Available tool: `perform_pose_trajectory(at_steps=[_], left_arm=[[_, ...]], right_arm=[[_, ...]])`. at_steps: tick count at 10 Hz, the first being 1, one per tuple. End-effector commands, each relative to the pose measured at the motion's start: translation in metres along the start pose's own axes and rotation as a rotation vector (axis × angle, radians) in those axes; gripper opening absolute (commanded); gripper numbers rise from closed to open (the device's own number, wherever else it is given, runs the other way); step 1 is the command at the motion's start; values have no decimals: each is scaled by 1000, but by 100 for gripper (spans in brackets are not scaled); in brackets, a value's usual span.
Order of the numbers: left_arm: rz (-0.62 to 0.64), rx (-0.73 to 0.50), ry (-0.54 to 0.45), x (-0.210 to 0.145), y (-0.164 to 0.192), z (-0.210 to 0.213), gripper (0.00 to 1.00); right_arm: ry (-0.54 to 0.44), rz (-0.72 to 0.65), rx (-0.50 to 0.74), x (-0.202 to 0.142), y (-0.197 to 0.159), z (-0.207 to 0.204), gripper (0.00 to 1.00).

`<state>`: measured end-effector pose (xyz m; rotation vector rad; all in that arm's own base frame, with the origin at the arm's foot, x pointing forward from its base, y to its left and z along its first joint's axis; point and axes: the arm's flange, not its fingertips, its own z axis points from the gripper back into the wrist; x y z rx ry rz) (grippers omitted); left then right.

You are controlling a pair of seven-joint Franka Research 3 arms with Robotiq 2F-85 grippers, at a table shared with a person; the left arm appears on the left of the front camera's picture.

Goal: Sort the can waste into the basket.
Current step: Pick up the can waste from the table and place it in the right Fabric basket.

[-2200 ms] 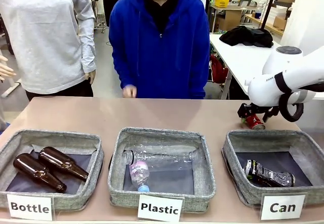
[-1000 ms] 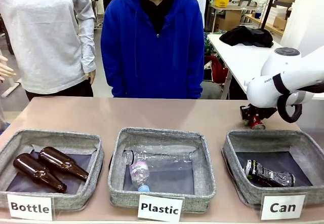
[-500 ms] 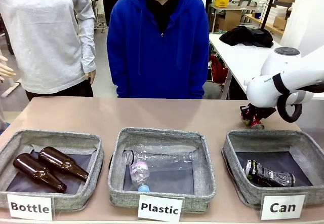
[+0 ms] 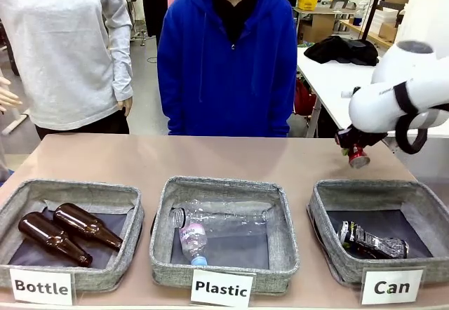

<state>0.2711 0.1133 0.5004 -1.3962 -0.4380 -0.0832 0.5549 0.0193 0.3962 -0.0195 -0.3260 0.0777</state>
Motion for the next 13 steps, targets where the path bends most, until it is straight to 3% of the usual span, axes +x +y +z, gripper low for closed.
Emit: perform_pose_trajectory(at_steps=[1,3,5,6,8,12,13], left_arm=[[8,-11,1,-2,-3,0,100],[8,-11,1,-2,-3,0,100],[8,-11,1,-2,-3,0,100],[8,-11,1,-2,-3,0,100],[8,-11,1,-2,-3,0,100],[8,-11,1,-2,-3,0,100],[8,-11,1,-2,-3,0,100]], right_arm=[[21,216,100,-36,1,61,0],[-16,505,243,-73,15,105,0],[-11,992,437,-116,27,134,0],[30,1101,486,-129,29,140,0],[138,1215,567,-144,24,145,0],[154,1278,491,-158,18,141,0],[162,1299,458,-160,20,139,37]])
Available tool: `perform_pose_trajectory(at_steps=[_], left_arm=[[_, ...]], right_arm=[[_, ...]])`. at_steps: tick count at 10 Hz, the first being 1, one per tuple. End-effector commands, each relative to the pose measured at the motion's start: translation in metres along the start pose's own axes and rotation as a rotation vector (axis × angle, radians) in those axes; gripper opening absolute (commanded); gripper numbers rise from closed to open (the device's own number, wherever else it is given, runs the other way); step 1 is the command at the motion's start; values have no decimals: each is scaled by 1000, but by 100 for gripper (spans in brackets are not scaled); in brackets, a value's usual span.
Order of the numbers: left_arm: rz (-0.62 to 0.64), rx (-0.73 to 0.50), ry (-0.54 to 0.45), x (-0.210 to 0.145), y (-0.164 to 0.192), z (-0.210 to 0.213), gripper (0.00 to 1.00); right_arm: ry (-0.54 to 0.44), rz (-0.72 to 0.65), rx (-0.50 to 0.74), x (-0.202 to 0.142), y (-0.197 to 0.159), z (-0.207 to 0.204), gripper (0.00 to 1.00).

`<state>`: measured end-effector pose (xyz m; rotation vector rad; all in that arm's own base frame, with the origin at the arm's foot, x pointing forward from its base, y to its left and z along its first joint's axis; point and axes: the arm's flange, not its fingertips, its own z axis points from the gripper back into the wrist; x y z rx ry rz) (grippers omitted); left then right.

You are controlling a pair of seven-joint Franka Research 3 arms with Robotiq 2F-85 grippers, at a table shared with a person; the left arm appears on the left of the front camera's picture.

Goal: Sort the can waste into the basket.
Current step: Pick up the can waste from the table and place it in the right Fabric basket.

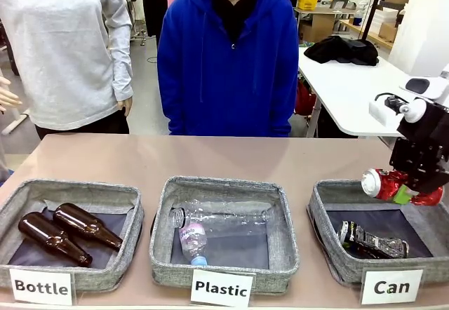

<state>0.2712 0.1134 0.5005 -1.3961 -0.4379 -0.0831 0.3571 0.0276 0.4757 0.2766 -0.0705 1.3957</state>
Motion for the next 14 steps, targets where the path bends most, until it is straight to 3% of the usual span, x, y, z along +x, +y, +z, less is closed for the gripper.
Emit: perform_pose_trajectory(at_steps=[1,2,3,7,9,10,11,12,13,14], left_arm=[[8,-11,1,-2,-3,0,100],[8,-11,1,-2,-3,0,100],[8,-11,1,-2,-3,0,100],[8,-11,1,-2,-3,0,100],[8,-11,1,-2,-3,0,100],[8,-11,1,-2,-3,0,100],[8,-11,1,-2,-3,0,100],[8,-11,1,-2,-3,0,100],[8,-11,1,-2,-3,0,100],[8,-11,1,-2,-3,0,100]], right_arm=[[49,47,-60,0,0,-2,75],[69,66,-70,0,2,-5,96],[81,65,-73,0,3,-7,100],[53,37,-53,-4,4,-10,100],[-56,-70,29,-5,4,-5,100],[-222,-213,146,-3,7,8,100],[-422,-394,388,-3,7,20,100],[-671,-666,435,2,4,29,100],[-847,-897,561,3,2,38,100],[-943,-1010,658,-2,2,42,100]])
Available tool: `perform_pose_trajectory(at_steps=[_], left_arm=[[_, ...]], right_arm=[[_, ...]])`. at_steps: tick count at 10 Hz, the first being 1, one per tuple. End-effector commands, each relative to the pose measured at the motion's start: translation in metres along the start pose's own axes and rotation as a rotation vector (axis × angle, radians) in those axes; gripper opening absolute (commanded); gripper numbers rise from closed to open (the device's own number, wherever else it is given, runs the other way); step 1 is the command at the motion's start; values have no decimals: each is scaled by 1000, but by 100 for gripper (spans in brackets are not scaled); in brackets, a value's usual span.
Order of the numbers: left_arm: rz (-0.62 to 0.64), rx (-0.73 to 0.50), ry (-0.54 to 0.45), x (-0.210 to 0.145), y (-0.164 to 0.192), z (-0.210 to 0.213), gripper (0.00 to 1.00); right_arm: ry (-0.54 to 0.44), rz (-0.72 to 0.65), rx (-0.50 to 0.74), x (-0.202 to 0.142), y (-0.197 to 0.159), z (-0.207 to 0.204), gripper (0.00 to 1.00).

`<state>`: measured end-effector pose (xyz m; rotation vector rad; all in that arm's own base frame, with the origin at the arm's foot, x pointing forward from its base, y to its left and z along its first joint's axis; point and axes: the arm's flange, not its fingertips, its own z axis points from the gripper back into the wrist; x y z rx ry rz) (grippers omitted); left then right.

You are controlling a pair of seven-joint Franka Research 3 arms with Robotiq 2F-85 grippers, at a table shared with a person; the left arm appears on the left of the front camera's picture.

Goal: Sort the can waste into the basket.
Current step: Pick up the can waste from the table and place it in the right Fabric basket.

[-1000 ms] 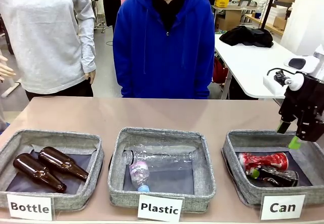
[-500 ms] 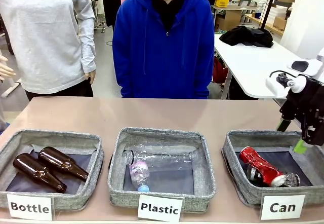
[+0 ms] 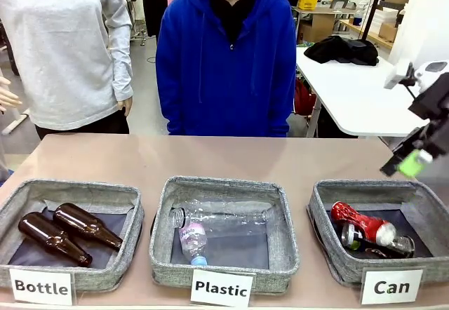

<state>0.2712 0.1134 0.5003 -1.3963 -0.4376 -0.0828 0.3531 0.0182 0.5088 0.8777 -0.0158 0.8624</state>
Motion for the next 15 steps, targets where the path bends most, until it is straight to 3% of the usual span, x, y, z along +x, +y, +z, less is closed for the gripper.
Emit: perform_pose_trajectory(at_steps=[1,3,5,7,8,9,15], left_arm=[[8,-11,1,-2,-3,0,100],[8,-11,1,-2,-3,0,100],[8,-11,1,-2,-3,0,100],[8,-11,1,-2,-3,0,100],[8,-11,1,-2,-3,0,100],[8,-11,1,-2,-3,0,100],[8,-11,1,-2,-3,0,100]], right_arm=[[-644,-555,335,4,-4,11,100],[-729,-697,471,-2,-13,19,100],[-781,-708,611,-9,-19,27,100],[-820,-732,660,-14,-27,31,100],[-811,-750,649,-15,-28,31,100],[-647,-710,597,-21,-38,39,100],[-647,-710,597,-21,-38,39,100]])
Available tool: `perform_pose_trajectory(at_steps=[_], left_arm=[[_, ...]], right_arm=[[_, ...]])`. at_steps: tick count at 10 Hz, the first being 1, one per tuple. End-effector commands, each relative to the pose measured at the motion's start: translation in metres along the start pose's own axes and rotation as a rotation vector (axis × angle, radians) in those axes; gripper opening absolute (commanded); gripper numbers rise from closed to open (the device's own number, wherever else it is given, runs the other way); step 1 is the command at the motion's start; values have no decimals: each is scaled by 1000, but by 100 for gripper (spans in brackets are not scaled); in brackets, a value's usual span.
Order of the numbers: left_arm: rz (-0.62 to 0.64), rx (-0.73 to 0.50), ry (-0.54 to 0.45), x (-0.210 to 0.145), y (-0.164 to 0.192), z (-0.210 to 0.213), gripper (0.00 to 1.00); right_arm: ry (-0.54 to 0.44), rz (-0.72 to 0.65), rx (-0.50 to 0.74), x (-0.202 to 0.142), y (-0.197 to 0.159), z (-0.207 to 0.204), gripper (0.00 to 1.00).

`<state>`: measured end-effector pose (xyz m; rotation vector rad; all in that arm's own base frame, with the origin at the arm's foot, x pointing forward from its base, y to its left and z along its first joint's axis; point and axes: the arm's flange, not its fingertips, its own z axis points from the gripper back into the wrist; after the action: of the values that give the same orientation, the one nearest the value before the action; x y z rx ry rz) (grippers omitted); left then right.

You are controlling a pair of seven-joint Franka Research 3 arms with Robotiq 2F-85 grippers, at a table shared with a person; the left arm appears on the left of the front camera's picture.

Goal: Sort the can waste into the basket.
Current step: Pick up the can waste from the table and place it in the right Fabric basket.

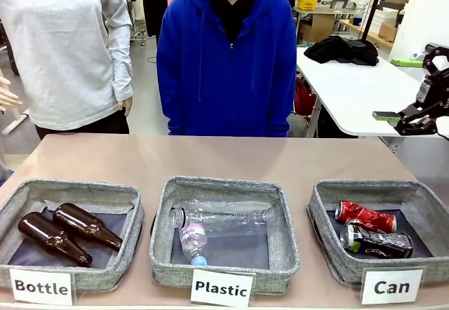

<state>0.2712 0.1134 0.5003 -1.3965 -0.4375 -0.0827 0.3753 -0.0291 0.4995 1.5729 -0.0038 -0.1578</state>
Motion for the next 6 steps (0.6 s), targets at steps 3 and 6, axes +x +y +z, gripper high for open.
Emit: perform_pose_trajectory(at_steps=[3,6], left_arm=[[8,-11,1,-2,-3,0,100],[8,-11,1,-2,-3,0,100]], right_arm=[[16,23,-7,2,2,5,100],[16,23,-7,2,2,5,100]])
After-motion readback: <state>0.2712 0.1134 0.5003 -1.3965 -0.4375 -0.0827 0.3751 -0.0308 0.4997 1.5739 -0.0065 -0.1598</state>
